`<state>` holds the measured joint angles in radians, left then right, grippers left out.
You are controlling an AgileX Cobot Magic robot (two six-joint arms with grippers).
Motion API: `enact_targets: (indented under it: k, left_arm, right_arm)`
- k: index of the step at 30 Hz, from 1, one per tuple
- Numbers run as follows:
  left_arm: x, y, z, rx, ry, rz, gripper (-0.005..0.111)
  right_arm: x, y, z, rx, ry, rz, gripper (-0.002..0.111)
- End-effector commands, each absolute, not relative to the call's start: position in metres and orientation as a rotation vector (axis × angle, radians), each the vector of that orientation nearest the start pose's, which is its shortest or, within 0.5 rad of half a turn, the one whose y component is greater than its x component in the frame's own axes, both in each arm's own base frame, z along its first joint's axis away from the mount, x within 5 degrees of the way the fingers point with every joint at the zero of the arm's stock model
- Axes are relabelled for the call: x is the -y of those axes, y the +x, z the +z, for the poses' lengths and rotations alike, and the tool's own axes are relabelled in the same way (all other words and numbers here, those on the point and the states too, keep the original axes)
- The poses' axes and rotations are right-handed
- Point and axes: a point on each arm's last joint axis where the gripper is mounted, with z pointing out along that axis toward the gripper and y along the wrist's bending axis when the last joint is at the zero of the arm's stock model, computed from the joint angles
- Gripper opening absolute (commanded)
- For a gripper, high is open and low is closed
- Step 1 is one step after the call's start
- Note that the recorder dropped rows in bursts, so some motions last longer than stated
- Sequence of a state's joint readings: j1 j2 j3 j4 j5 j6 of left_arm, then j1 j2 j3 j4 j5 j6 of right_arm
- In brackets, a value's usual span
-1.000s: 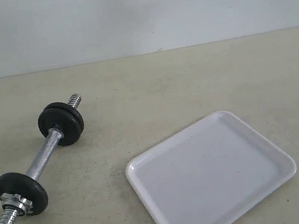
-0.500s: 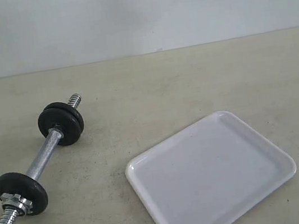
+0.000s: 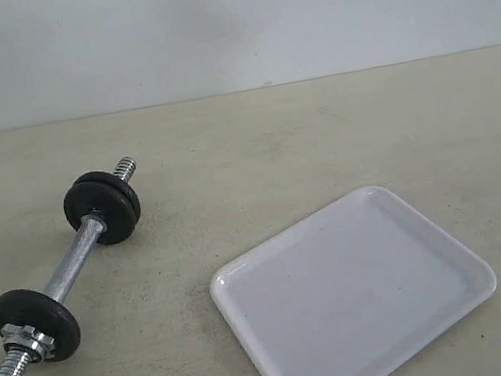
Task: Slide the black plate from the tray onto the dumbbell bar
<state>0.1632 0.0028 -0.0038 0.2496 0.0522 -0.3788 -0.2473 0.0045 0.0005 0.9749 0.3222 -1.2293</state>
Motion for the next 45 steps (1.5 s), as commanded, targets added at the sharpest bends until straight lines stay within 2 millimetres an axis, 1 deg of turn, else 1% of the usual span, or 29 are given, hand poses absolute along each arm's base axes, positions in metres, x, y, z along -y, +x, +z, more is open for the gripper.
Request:
enact_targets:
  k: [1, 7, 13, 17, 30, 33, 36, 40, 45]
  left_arm:
    - [-0.011, 0.055, 0.208, -1.518, -0.245, 0.033, 0.004]
    - [-0.011, 0.055, 0.209, -1.515, -0.244, 0.032, 0.004]
    - [-0.011, 0.055, 0.209, -1.516, -0.242, 0.034, 0.004]
    - [-0.011, 0.055, 0.209, -1.516, -0.242, 0.034, 0.004]
    - [-0.011, 0.055, 0.209, -1.516, -0.242, 0.034, 0.004]
    - [-0.011, 0.055, 0.209, -1.516, -0.242, 0.034, 0.004]
    - [-0.011, 0.055, 0.209, -1.516, -0.242, 0.034, 0.004]
    - [-0.011, 0.055, 0.209, -1.516, -0.242, 0.034, 0.004]
    - [-0.011, 0.055, 0.209, -1.516, -0.242, 0.034, 0.004]
  right_arm:
    - [-0.009, 0.057, 0.197, -1.647, -0.219, -0.187, 0.0]
    - [-0.009, 0.057, 0.198, -1.642, -0.195, -0.18, 0.0]
    - [-0.011, 0.056, 0.206, -1.549, -0.163, 0.034, 0.0]
    - [-0.014, 0.055, 0.206, -1.553, -0.199, 0.07, 0.0]
    - [-0.014, 0.055, 0.206, -1.552, -0.201, 0.065, 0.0]
    - [-0.012, 0.056, 0.206, -1.544, -0.257, -0.031, 0.0]
    - [-0.01, 0.056, 0.204, -1.562, -0.291, -0.081, 0.0]
    - [-0.009, 0.056, 0.199, -1.622, -0.207, -0.01, 0.0]
    - [-0.006, 0.056, 0.194, -1.683, -0.169, -0.021, 0.0]
